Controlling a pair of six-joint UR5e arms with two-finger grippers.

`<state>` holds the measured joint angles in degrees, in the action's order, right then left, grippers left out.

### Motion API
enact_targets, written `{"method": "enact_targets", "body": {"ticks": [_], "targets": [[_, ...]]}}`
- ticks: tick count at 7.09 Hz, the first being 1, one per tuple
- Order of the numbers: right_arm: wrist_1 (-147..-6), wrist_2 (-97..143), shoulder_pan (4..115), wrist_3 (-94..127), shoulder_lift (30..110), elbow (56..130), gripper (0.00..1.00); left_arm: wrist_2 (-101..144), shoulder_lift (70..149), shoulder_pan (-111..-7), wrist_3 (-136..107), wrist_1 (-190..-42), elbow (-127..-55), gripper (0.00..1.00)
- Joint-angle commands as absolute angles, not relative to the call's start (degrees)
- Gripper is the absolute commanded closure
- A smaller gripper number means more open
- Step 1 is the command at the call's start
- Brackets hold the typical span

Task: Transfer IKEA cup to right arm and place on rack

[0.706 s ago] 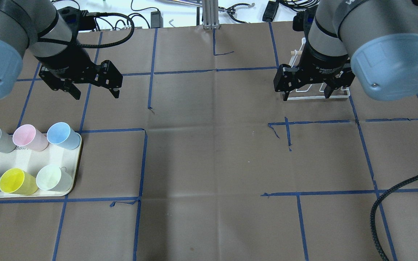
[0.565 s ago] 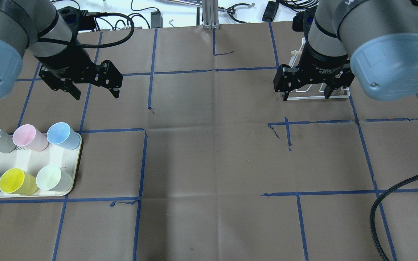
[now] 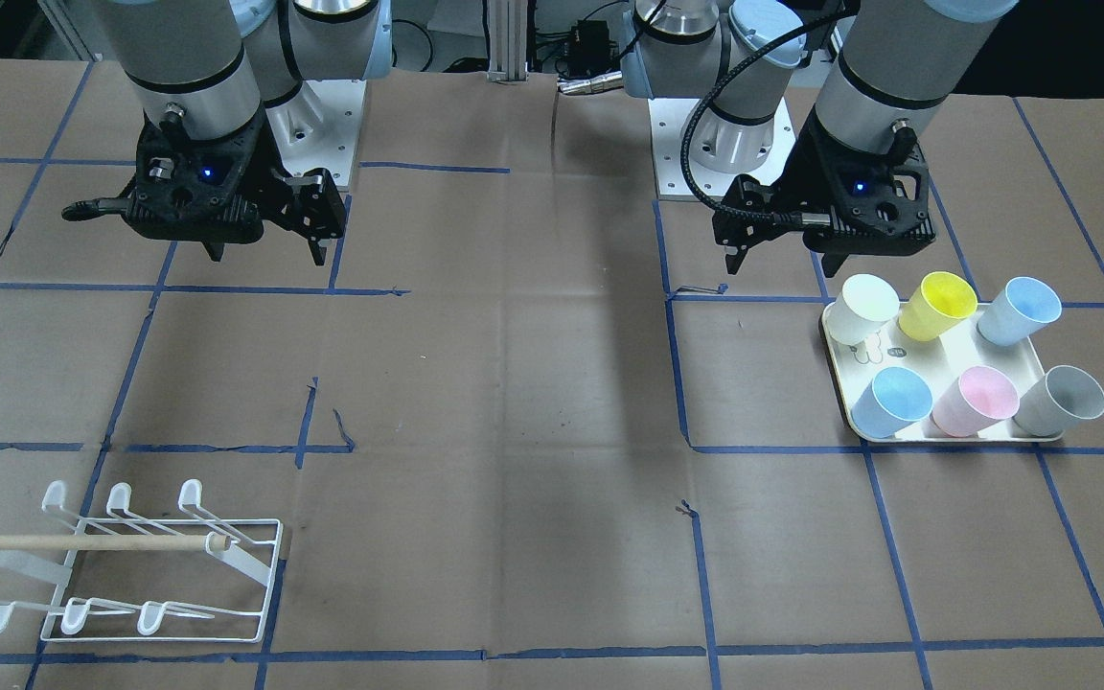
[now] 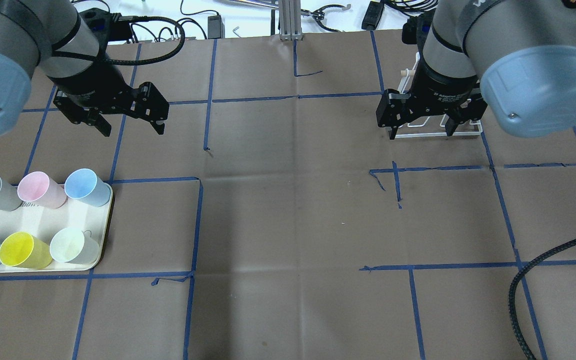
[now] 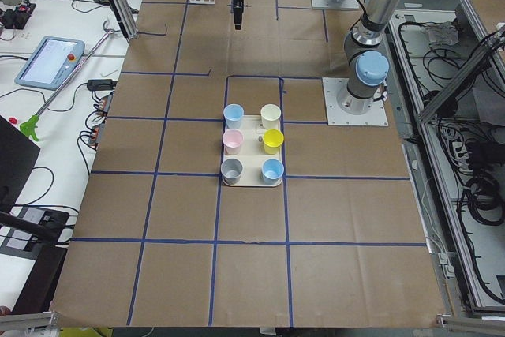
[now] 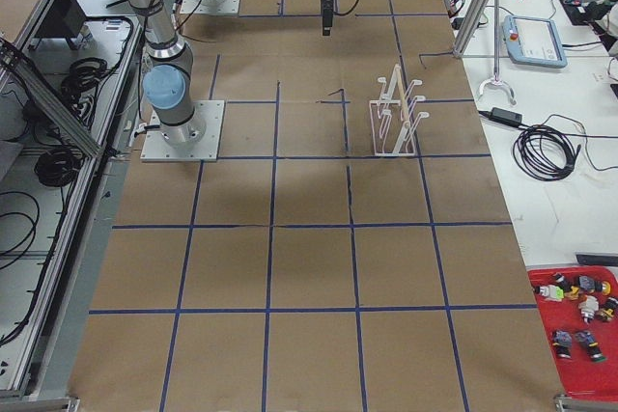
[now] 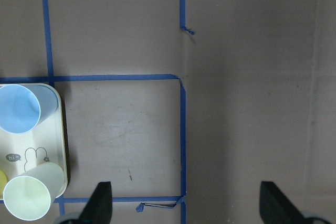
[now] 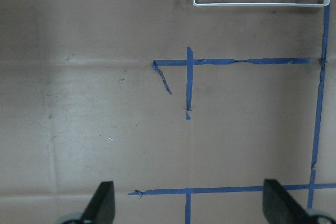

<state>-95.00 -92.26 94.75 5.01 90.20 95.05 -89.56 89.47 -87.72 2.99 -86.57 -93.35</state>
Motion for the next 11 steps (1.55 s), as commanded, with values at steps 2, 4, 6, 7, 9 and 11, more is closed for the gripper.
{"method": "enact_targets", "body": {"ticks": [2,4,6,7,9,11], "targets": [[-95.1,-92.37,94.75,5.01,90.18,95.1,0.0,-90.0,88.95,-87.63,3.95,-86.4,-94.12,0.0],[-95.1,-92.55,94.75,5.01,90.09,95.1,0.0,-90.61,88.59,-86.76,6.31,-86.31,-94.57,0.0],[-95.01,-92.55,94.75,5.01,89.3,94.75,0.0,-90.62,88.24,-82.21,14.3,-86.22,-95.01,0.0],[-95.1,-92.55,94.75,5.1,89.21,95.09,0.0,-90.62,87.89,-78.0,19.02,-86.22,-95.88,0.01],[-95.1,-92.46,94.75,5.19,89.21,95.19,0.0,-89.92,87.45,-67.55,24.34,-84.13,-99.21,0.01],[-95.18,-92.37,94.75,5.19,89.21,95.19,0.0,-90.17,87.45,-65.22,27.33,-78.6,-102.29,0.02]]}}
